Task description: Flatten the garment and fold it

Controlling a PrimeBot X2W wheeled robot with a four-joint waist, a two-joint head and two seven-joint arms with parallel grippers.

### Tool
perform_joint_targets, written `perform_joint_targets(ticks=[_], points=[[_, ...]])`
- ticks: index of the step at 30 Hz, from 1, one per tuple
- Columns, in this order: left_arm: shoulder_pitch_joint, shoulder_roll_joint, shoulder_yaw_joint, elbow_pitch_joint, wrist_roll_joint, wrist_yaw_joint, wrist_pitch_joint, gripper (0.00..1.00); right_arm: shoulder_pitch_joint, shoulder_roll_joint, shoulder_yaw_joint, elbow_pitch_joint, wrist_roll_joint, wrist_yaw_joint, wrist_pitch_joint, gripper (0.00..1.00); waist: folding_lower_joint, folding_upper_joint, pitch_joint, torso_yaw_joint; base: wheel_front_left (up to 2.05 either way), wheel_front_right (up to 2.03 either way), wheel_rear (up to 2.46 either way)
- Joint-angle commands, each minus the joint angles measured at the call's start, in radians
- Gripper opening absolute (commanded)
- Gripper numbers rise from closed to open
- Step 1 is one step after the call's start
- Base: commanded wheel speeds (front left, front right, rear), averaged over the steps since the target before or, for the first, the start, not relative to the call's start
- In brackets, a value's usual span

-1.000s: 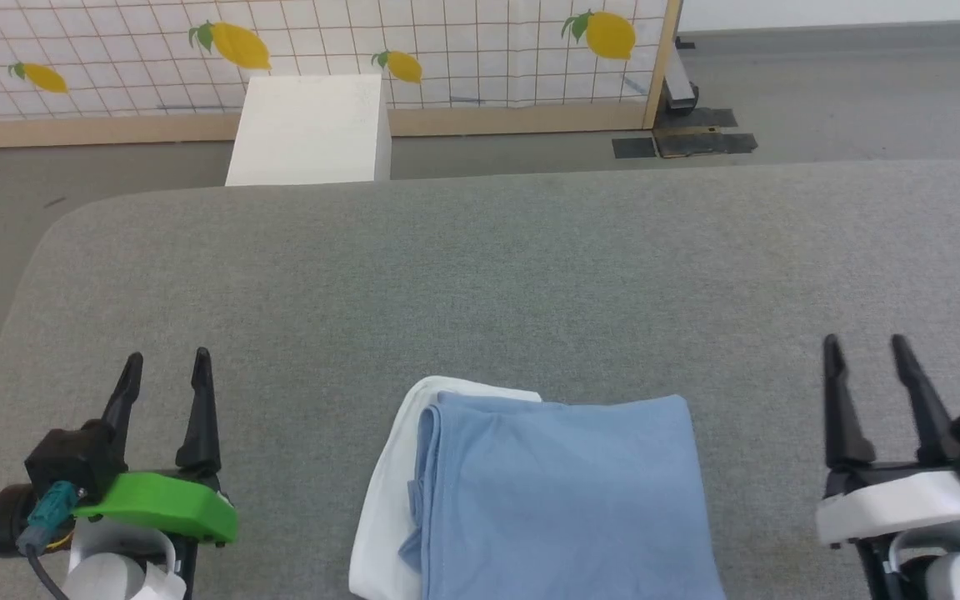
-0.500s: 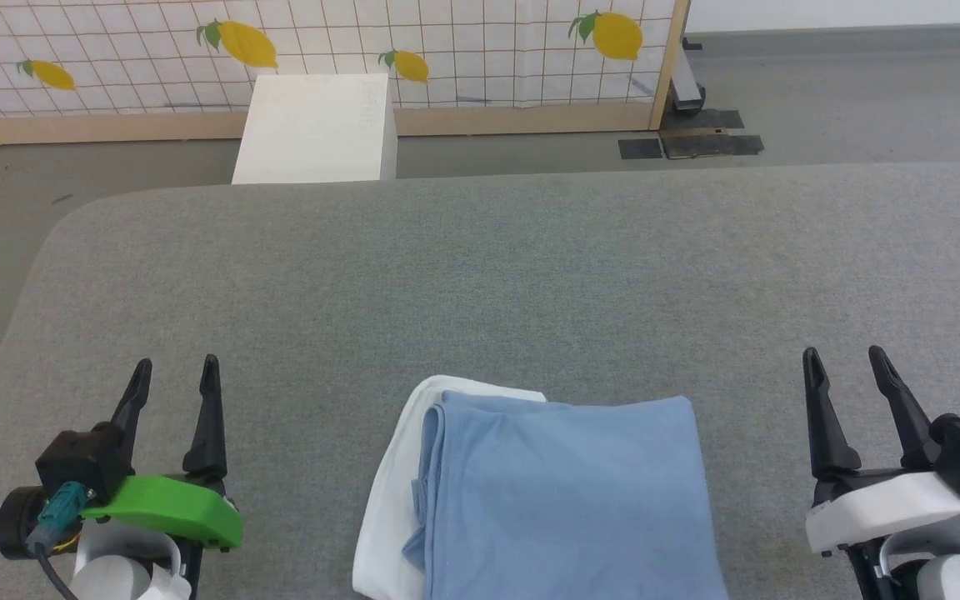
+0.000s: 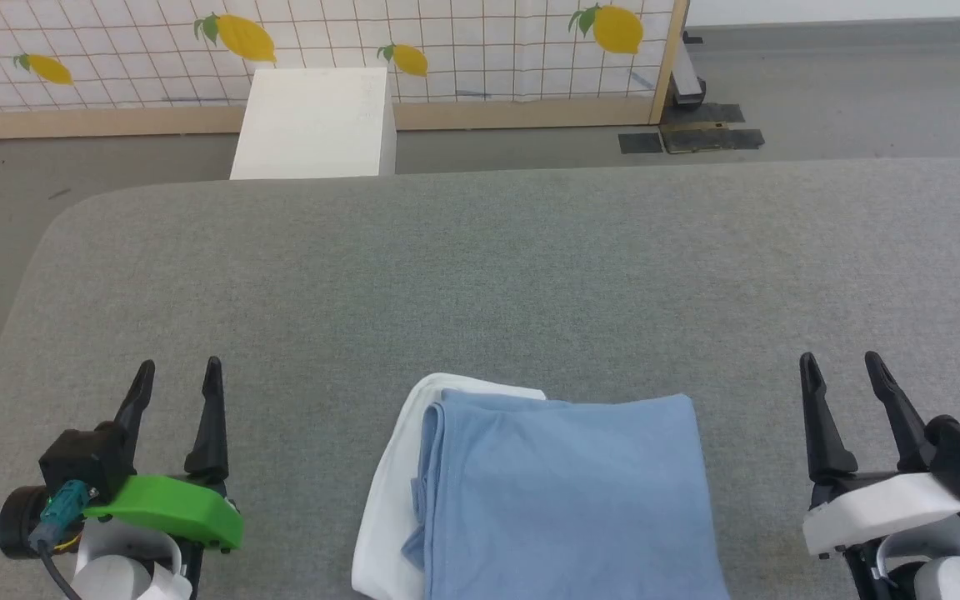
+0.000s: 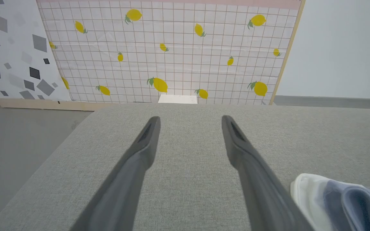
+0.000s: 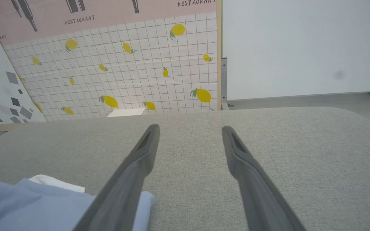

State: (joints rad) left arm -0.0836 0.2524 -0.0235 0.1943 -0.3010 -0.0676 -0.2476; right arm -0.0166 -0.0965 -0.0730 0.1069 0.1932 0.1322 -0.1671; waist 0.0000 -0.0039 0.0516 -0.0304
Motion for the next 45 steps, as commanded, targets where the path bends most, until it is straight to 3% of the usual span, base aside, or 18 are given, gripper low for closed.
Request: perform_joint_targets(ticks=[1, 17, 18, 28, 31, 35, 45], points=[[-0.013, 0.008, -0.002, 0.002, -0.012, 0.008, 0.000, 1.00, 0.006, 0.002, -0.002, 0.002, 0.000, -0.002, 0.003, 1.00, 0.0000, 0.0039, -0.001, 0.001, 0.00, 0.00, 0.00], [-0.006, 0.014, -0.007, 0.010, -0.027, 0.013, -0.002, 1.00, -0.002, 0.008, -0.034, -0.001, 0.044, -0.002, 0.047, 1.00, 0.0000, 0.0039, -0.009, 0.002, 0.00, 0.00, 0.00], [0.001, 0.015, 0.000, 0.004, -0.033, 0.019, -0.003, 1.00, -0.033, 0.003, -0.022, -0.026, 0.079, -0.002, 0.159, 1.00, 0.0000, 0.0039, -0.011, -0.003, 0.00, 0.00, 0.00], [0.000, 0.025, 0.013, -0.029, -0.050, 0.021, -0.006, 1.00, -0.137, -0.127, 0.157, -0.137, 0.189, -0.002, 0.910, 1.00, 0.0000, 0.0039, 0.028, 0.012, 0.00, 0.00, 0.00], [-0.009, 0.027, 0.013, -0.037, -0.054, 0.019, -0.006, 1.00, -0.142, -0.141, 0.204, -0.133, 0.184, -0.002, 1.064, 1.00, 0.0000, 0.0039, 0.050, 0.027, 0.00, 0.00, 0.00], [-0.023, 0.028, 0.013, -0.040, -0.060, 0.014, -0.008, 1.00, -0.147, -0.138, 0.248, -0.099, 0.154, -0.002, 1.124, 1.00, 0.0000, 0.0039, 0.079, 0.051, 0.00, 0.00, 0.00], [-0.061, 0.029, 0.009, -0.033, -0.068, 0.002, -0.011, 1.00, -0.138, -0.079, 0.288, 0.037, 0.074, -0.002, 1.096, 1.00, 0.0000, 0.0039, 0.136, 0.100, 0.00, 0.00, 0.00]])
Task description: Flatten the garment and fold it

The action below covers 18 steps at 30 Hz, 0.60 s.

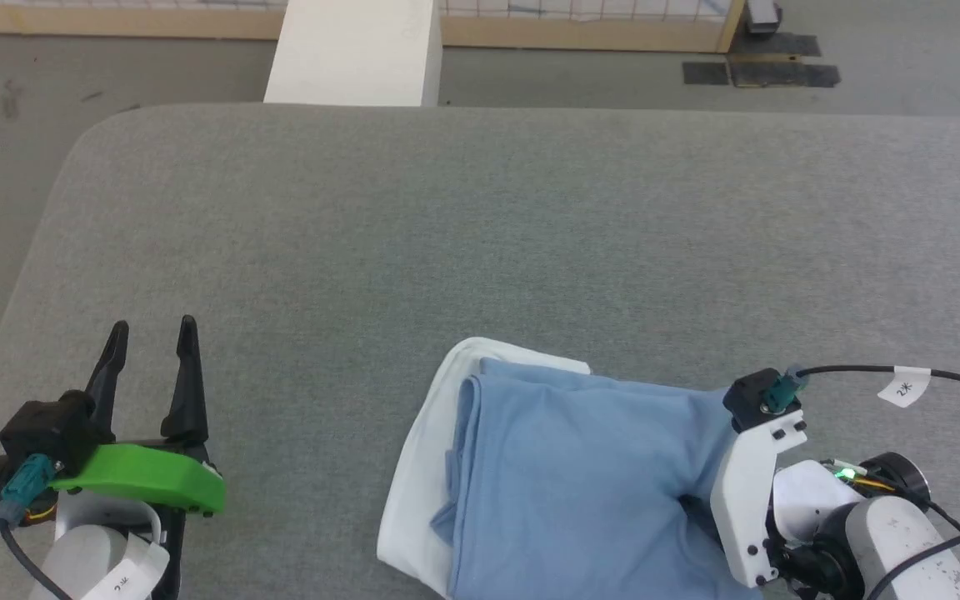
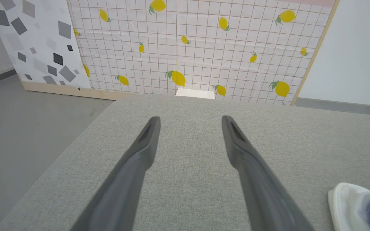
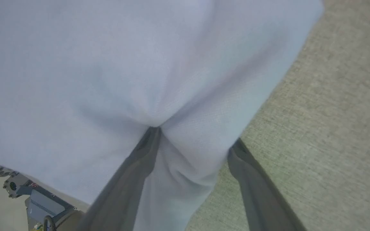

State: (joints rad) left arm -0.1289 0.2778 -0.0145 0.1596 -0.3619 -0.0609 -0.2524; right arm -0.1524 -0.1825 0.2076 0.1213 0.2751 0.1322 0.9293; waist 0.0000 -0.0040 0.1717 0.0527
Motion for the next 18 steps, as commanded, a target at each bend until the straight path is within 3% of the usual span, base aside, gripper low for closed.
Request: perform_joint_targets(ticks=[1, 4, 5, 6, 7, 18], points=[[-0.018, 0.003, -0.002, 0.004, -0.007, -0.006, -0.006, 1.00, -0.001, 0.009, 0.014, 0.037, -0.013, -0.002, 0.003, 1.00, 0.0000, 0.0040, 0.018, 0.020, 0.00, 0.00, 0.00], [-0.024, 0.002, -0.004, 0.011, -0.009, -0.010, -0.007, 1.00, 0.001, 0.013, 0.025, 0.065, -0.011, -0.002, 0.016, 1.00, 0.0000, 0.0040, 0.022, 0.028, 0.00, 0.00, 0.00], [-0.025, 0.002, -0.004, 0.013, -0.010, -0.011, -0.007, 1.00, -0.001, 0.011, 0.029, 0.070, -0.009, -0.002, 0.020, 0.75, 0.0000, 0.0040, 0.022, 0.029, 0.00, 0.00, 0.00], [-0.027, 0.001, -0.004, 0.015, -0.011, -0.011, -0.007, 1.00, -0.005, 0.011, 0.027, 0.071, -0.005, -0.002, 0.019, 0.14, 0.0000, 0.0040, 0.022, 0.030, 0.00, 0.00, 0.00], [-0.028, 0.001, -0.004, 0.017, -0.011, -0.012, -0.008, 1.00, -0.009, 0.008, 0.026, 0.071, -0.004, -0.002, 0.020, 0.00, 0.0000, 0.0040, 0.022, 0.031, 0.00, 0.00, 0.00], [-0.015, -0.015, -0.015, 0.039, -0.006, -0.015, -0.009, 1.00, -0.093, -0.077, 0.051, -0.102, 0.022, -0.002, 0.019, 0.00, 0.0000, 0.0040, -0.051, 0.041, 0.00, 0.00, 0.00]])
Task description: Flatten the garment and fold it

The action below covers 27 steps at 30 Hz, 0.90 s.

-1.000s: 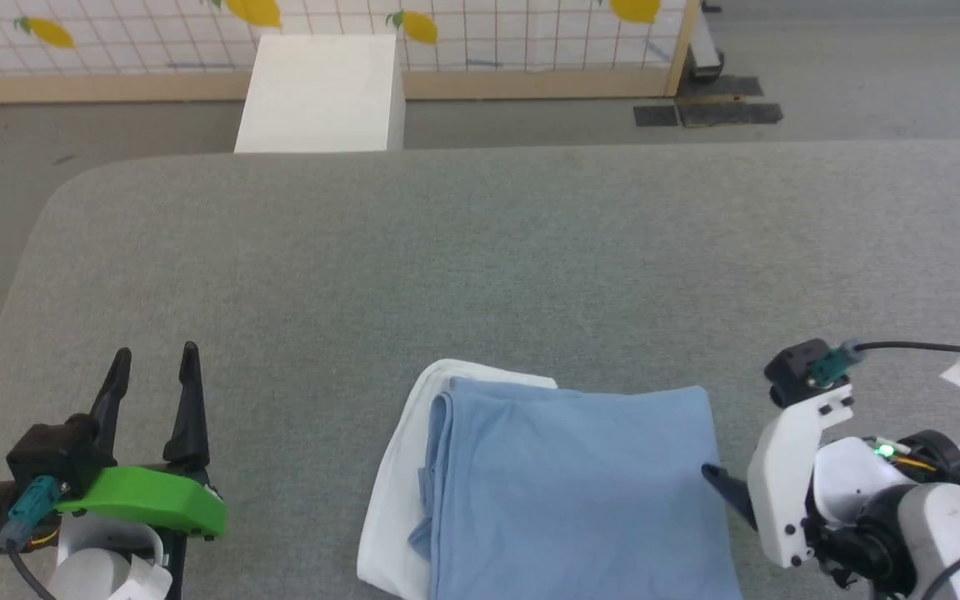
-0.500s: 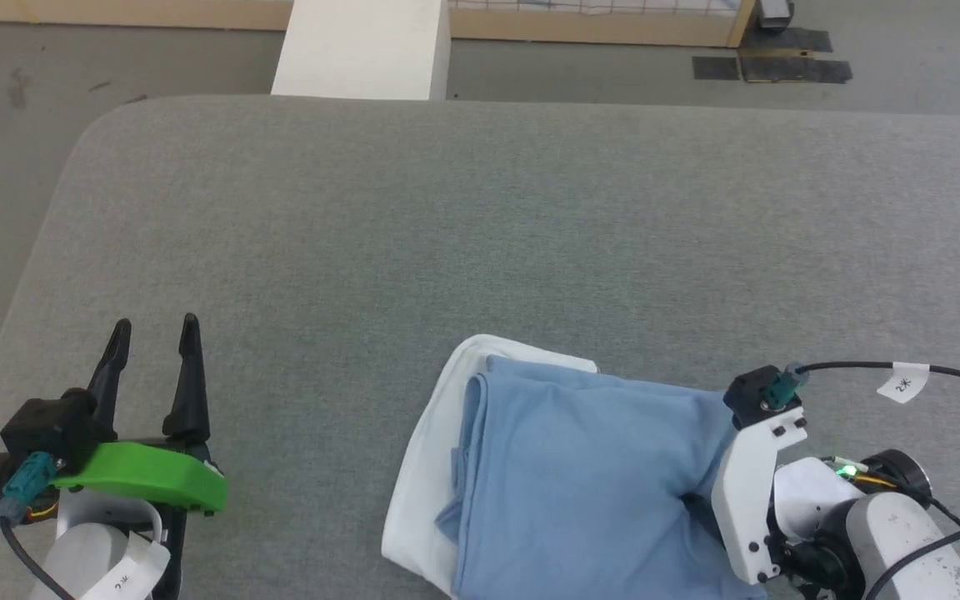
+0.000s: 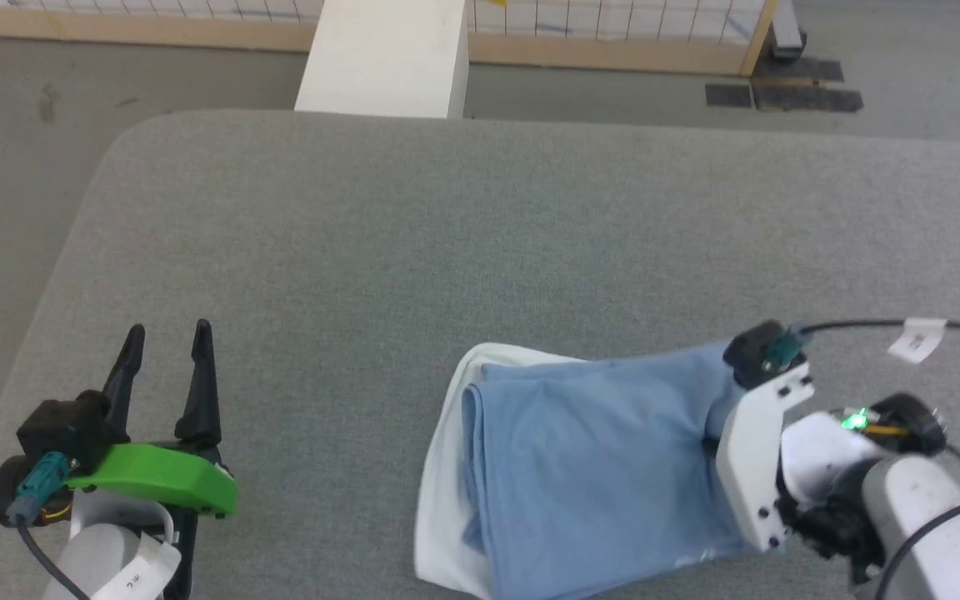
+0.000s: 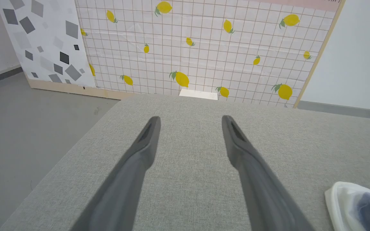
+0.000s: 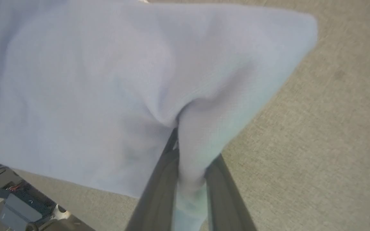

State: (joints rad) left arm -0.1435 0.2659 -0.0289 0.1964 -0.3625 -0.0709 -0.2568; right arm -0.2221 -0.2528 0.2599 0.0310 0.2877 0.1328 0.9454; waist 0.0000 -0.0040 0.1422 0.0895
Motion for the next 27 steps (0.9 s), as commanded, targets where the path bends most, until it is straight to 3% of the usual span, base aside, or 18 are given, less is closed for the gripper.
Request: perform_joint_targets(ticks=[1, 9, 13, 20, 27], points=[[0.003, -0.005, -0.002, 0.002, -0.005, -0.005, -0.004, 1.00, -0.029, -0.018, 0.000, -0.039, 0.016, -0.002, 0.020, 0.00, 0.0000, 0.0040, -0.032, 0.005, 0.00, 0.00, 0.00], [0.029, -0.010, -0.007, -0.009, -0.003, 0.005, -0.005, 1.00, -0.036, -0.074, 0.002, -0.139, 0.051, -0.002, 0.121, 0.00, 0.0000, 0.0040, -0.059, -0.012, 0.00, 0.00, 0.00], [0.040, -0.010, -0.007, -0.025, -0.008, 0.008, -0.005, 1.00, -0.046, -0.089, 0.010, -0.137, 0.064, -0.002, 0.135, 0.00, 0.0000, 0.0040, -0.048, -0.062, 0.00, 0.00, 0.00], [0.035, -0.002, -0.001, -0.070, -0.024, 0.001, -0.005, 1.00, -0.112, -0.147, 0.003, -0.118, 0.067, -0.002, 0.160, 0.00, 0.0000, 0.0040, 0.026, -0.257, 0.00, 0.00, 0.00], [-0.020, 0.037, -0.012, -0.121, -0.022, -0.014, 0.015, 1.00, -0.170, -0.197, -0.075, -0.085, 0.040, -0.002, 0.132, 0.00, 0.0000, 0.0040, 0.137, -0.428, 0.00, 0.00, 0.00]])
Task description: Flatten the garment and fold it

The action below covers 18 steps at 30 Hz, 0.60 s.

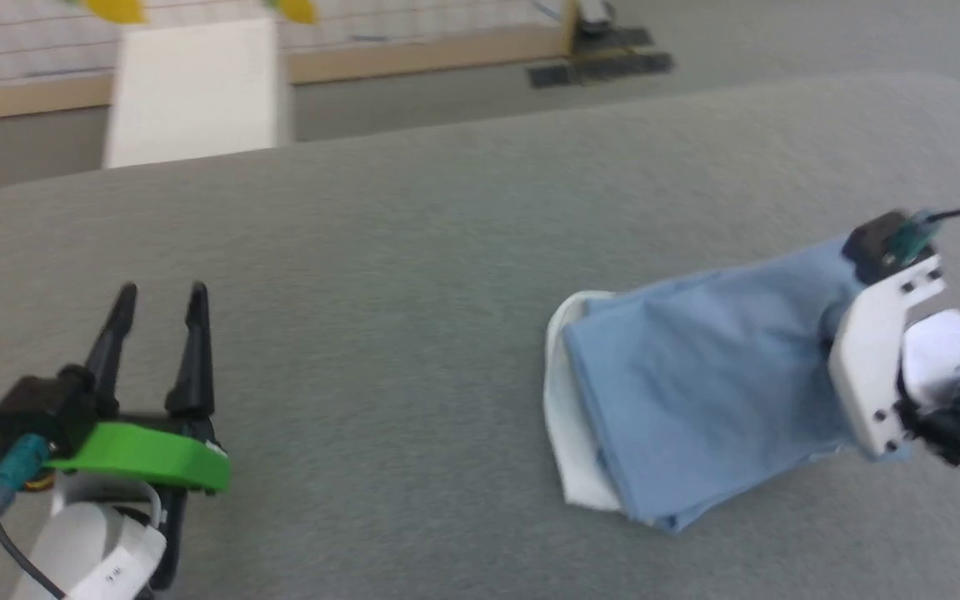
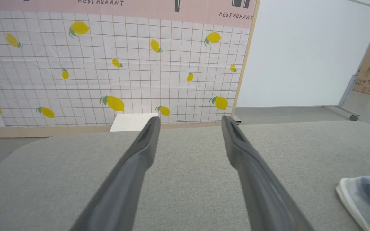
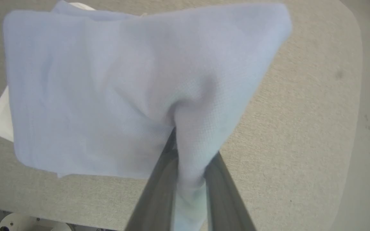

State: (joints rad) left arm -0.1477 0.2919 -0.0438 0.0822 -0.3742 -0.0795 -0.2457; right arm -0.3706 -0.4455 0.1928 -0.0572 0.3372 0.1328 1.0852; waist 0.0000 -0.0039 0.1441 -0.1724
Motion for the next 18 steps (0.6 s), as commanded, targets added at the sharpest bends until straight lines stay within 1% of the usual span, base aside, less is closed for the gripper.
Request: perform_joint_targets(ticks=[1, 4, 7, 13, 18], points=[[-0.021, 0.019, 0.003, -0.016, -0.008, -0.006, 0.010, 1.00, -0.028, -0.008, -0.020, 0.010, -0.016, -0.002, -0.014, 0.00, 0.0000, 0.0039, 0.151, -0.179, 0.00, 0.00, 0.00], [-0.037, 0.047, 0.012, -0.059, -0.008, -0.007, 0.030, 1.00, -0.048, -0.008, -0.082, 0.043, -0.038, -0.002, -0.039, 0.00, 0.0000, 0.0039, 0.207, -0.206, 0.00, 0.00, 0.00], [-0.046, 0.083, 0.032, -0.111, -0.007, -0.005, 0.056, 1.00, -0.067, -0.015, -0.145, 0.067, -0.063, -0.002, -0.072, 0.00, 0.0000, 0.0039, 0.271, -0.212, 0.00, 0.00, 0.00], [-0.039, 0.171, 0.105, -0.249, -0.016, 0.004, 0.115, 1.00, -0.115, -0.021, -0.306, 0.101, -0.129, -0.002, -0.130, 0.00, 0.0000, 0.0039, 0.414, -0.193, 0.00, 0.00, 0.00], [-0.012, 0.232, 0.181, -0.350, -0.030, 0.017, 0.152, 1.00, -0.157, -0.005, -0.462, 0.118, -0.185, -0.002, -0.175, 0.00, 0.0000, 0.0039, 0.499, -0.174, 0.00, 0.00, 0.00]])
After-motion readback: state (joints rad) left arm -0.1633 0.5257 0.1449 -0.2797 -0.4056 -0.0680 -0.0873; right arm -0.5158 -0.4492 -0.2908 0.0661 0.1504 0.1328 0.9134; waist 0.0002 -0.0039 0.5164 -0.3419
